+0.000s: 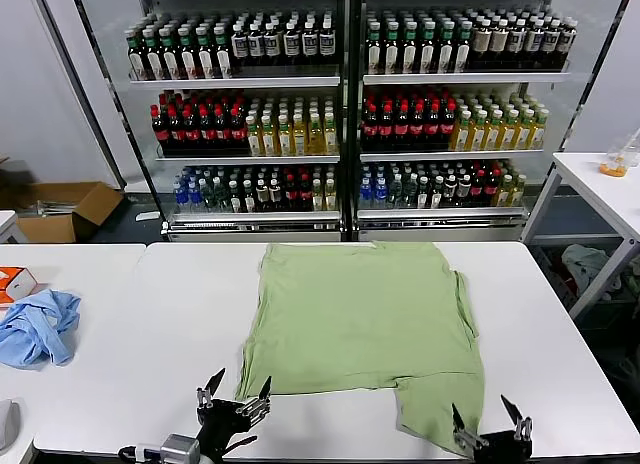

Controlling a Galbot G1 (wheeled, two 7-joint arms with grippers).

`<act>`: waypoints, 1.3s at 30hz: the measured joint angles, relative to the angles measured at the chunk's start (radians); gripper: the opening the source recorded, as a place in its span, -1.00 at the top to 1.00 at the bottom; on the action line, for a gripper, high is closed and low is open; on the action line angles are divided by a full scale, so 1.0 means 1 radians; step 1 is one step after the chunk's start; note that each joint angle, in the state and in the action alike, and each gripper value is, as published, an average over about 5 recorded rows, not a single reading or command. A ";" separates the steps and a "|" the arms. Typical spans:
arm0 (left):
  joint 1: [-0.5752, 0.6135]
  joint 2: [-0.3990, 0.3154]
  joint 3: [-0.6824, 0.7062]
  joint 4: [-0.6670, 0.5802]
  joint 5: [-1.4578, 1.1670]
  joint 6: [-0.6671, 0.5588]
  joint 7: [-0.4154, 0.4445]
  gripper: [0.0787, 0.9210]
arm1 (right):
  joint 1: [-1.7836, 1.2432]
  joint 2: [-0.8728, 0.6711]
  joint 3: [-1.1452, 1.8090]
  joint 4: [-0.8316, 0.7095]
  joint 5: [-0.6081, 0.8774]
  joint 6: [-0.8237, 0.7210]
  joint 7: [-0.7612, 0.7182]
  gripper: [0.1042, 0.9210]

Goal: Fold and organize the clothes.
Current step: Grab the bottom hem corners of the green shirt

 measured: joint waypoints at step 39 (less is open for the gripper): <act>-0.043 0.038 -0.017 0.062 -0.175 0.040 0.028 0.95 | -0.007 0.003 -0.004 0.023 0.098 0.019 -0.016 1.00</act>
